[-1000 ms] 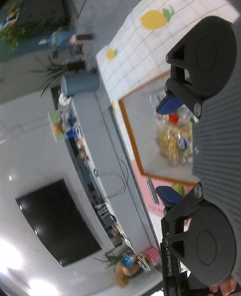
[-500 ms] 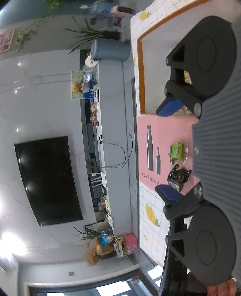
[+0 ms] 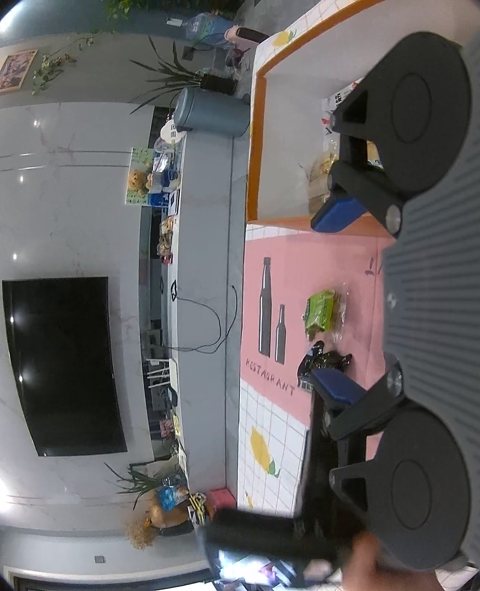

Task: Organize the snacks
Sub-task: 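Grasp the black seaweed packet with the left gripper while the right grasps the green raisin packet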

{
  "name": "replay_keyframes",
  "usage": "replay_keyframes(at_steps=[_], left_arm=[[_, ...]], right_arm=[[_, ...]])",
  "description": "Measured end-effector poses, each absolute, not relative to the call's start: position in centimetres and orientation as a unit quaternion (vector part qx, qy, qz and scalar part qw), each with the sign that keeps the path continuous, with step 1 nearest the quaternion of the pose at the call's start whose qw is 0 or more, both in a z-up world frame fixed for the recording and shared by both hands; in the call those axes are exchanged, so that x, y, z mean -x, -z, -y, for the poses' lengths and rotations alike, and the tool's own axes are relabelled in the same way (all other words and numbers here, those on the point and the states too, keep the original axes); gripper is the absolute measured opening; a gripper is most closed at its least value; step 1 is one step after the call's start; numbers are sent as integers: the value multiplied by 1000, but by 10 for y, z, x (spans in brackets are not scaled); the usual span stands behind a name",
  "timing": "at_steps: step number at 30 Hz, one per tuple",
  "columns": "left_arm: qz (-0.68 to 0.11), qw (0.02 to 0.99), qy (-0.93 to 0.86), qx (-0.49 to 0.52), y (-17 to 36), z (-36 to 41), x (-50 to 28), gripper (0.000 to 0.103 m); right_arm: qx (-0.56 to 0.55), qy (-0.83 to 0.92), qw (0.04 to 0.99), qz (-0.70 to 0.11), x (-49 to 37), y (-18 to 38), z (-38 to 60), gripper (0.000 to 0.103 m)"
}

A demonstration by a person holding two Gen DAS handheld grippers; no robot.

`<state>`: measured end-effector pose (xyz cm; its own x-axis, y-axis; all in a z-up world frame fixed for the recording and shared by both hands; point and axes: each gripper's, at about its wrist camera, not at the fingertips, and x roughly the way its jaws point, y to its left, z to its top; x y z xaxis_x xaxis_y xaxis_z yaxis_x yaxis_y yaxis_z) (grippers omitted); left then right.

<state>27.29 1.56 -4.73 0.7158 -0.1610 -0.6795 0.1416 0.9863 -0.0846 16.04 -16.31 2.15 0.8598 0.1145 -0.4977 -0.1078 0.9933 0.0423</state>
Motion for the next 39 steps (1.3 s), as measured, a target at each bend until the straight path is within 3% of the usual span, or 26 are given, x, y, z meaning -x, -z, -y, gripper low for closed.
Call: replay_keyframes(at_steps=[13,17,20,32,39], left_arm=[[-407,909,86,5,83,3,-315,68],[-402,912,85,12,84,1,-317,56],[-403,910,90,26,83,-6,-317,53],[-433,900,32,28,76,-46,-257,53],[-463,886,8,37,70,-70,-221,53]], right_arm=[[-10,-39,963,-267,-168,-15,158,79],[-4,-38,962,-269,-169,-12,156,79],[1,-40,962,-270,-169,-12,154,79],[-22,-62,960,-273,-169,-10,154,78],[-18,-77,955,-286,-176,-3,138,61]])
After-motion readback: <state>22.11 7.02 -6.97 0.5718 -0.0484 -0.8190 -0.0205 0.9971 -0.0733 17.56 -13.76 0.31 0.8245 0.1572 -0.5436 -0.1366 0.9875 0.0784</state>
